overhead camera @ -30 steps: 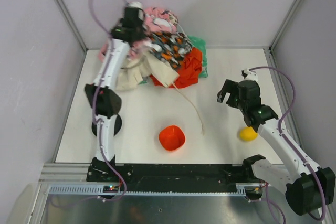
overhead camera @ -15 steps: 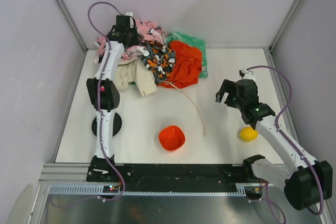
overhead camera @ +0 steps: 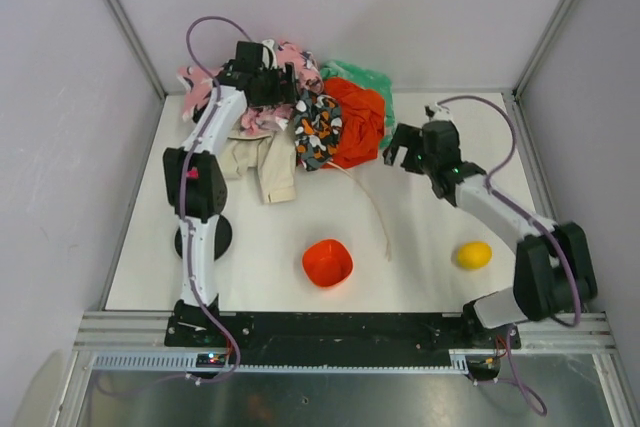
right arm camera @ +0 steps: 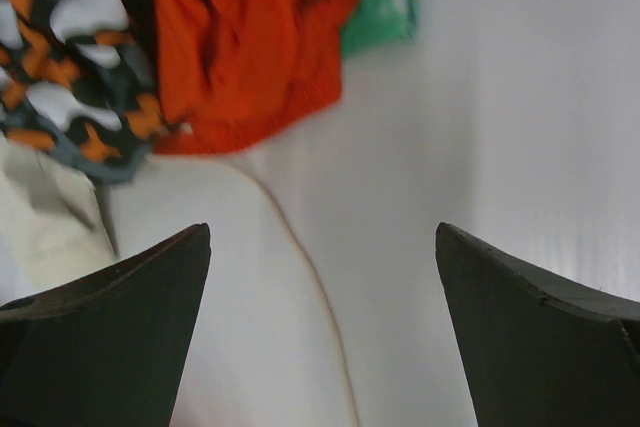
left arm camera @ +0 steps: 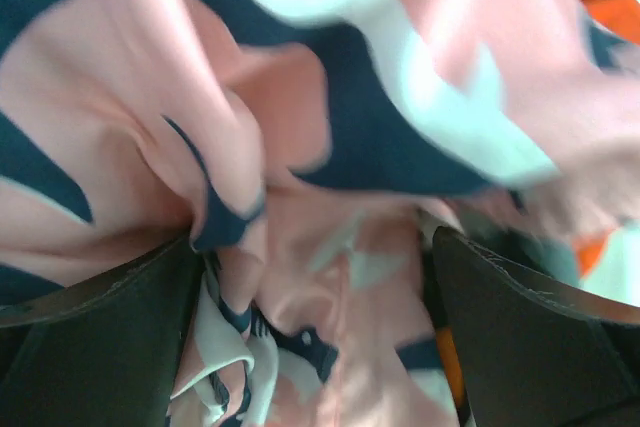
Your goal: Pick out a specific cloth from the pile
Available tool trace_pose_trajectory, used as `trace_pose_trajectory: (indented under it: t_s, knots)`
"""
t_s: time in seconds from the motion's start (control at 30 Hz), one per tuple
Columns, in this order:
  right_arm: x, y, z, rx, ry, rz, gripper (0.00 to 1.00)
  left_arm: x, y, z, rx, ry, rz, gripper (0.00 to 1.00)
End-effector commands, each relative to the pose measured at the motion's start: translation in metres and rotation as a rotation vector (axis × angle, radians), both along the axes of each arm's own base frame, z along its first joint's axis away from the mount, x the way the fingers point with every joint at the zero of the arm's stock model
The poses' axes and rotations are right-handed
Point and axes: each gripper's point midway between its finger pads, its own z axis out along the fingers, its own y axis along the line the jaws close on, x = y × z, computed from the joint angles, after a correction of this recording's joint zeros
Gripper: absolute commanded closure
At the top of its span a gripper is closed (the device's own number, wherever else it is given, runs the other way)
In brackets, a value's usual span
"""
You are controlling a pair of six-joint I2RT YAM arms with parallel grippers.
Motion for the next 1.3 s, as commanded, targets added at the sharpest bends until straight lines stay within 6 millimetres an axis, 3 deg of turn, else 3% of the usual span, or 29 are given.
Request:
trace_pose_trajectory:
  t_s: [0.0,0.07,0.17,0.33,0.4,0.47,0.67,0.77,0.87,0.93,1.0,1.13,1.27]
  knots:
    - [0.063,0.035,0.043,0.088,-0.125,0.001,0.01,-0.049,0.011,0.117,0.005,-0.171,0.068,0.01]
    - [0.082,0.047,0.04,0.089,-0.121,0.002,0.01,-0.076,0.023,0.134,0.025,-0.186,0.116,0.0]
    - [0.11,0.062,0.035,0.077,-0.112,-0.011,0.01,-0.113,0.033,0.143,0.07,-0.197,0.168,0.0]
    - [0.153,0.078,-0.002,-0.011,0.033,-0.04,0.01,-0.162,0.033,0.134,0.062,-0.17,0.2,0.0]
    - [0.17,0.086,-0.018,-0.048,0.091,-0.033,0.02,-0.171,0.031,0.13,0.044,-0.168,0.2,0.0]
    - [0.178,0.093,-0.02,-0.071,0.104,-0.026,0.02,-0.177,0.031,0.125,0.035,-0.159,0.198,0.0]
    - [0.188,0.107,-0.05,-0.02,0.151,-0.03,0.03,-0.199,0.033,0.105,0.005,-0.112,0.213,0.0]
    - [0.187,0.114,-0.077,0.01,0.24,0.0,0.12,-0.209,0.039,0.097,0.014,-0.106,0.234,0.0]
    - [0.184,0.129,-0.077,0.049,0.254,0.081,0.42,-0.214,0.047,0.094,0.03,-0.112,0.264,0.0]
    - [0.186,0.135,-0.058,0.072,0.217,0.118,0.71,-0.216,0.049,0.094,0.029,-0.116,0.268,0.0]
    - [0.189,0.136,-0.019,0.08,0.138,0.139,0.92,-0.218,0.05,0.093,0.029,-0.118,0.271,0.0]
    - [0.185,0.124,0.096,0.092,-0.09,0.158,0.99,-0.221,0.05,0.086,0.027,-0.108,0.273,0.0]
    - [0.164,0.101,0.211,0.116,-0.318,0.158,1.0,-0.221,0.047,0.075,0.022,-0.086,0.264,0.0]
